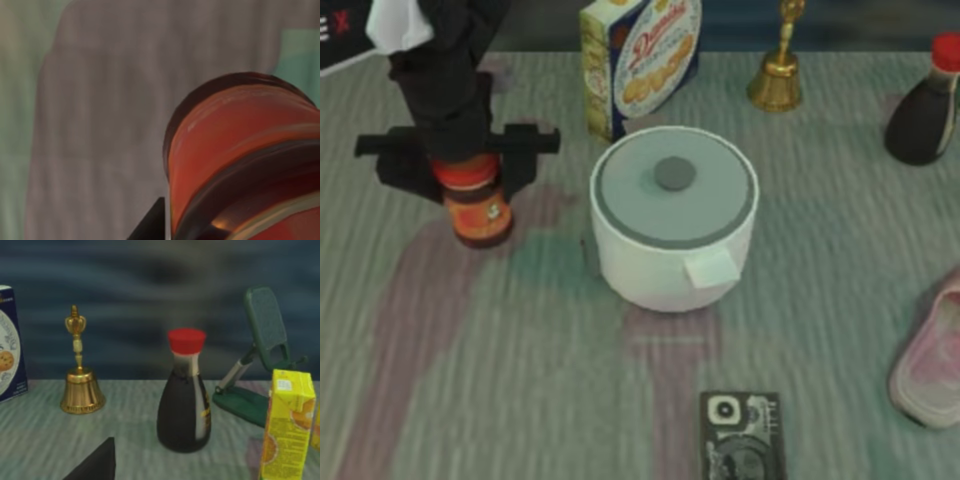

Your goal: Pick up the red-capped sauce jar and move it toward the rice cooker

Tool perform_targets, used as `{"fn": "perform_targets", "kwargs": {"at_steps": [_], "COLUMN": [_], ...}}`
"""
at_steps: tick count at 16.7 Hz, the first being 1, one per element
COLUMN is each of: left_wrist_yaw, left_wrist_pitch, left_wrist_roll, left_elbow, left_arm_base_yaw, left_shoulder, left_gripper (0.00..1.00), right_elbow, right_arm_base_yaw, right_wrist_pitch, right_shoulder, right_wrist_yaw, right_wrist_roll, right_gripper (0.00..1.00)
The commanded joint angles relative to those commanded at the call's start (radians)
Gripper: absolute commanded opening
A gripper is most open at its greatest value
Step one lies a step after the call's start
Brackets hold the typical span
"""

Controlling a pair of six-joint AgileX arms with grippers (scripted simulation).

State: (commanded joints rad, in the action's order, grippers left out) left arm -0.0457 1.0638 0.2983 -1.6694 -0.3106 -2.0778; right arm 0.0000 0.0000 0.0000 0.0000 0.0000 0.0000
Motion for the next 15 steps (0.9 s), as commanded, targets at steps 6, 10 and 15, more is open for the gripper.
{"fn": "perform_targets", "kwargs": {"at_steps": [6,10,15], "left_wrist_yaw": [0.001,0.001,0.001], "left_wrist_pitch": [-0.035,-0.143,-0.167], "left_wrist_roll": [-0.003,-0.007,-0.007], "left_elbow": [0.022,0.086,0.101], "left_arm_base_yaw": [0.007,0.006,0.006], "left_shoulder": [-0.012,-0.055,-0.066], "left_gripper": [0.0,0.0,0.0], "right_elbow": [0.0,0.0,0.0], "right_arm_base_yaw": [0.0,0.0,0.0], "right_wrist_pitch": [0.0,0.0,0.0], "right_shoulder": [0.0,0.0,0.0], "right_wrist_yaw": [0.0,0.0,0.0], "right_wrist_roll": [0.0,0.0,0.0], "right_gripper": [1.0,1.0,1.0]}}
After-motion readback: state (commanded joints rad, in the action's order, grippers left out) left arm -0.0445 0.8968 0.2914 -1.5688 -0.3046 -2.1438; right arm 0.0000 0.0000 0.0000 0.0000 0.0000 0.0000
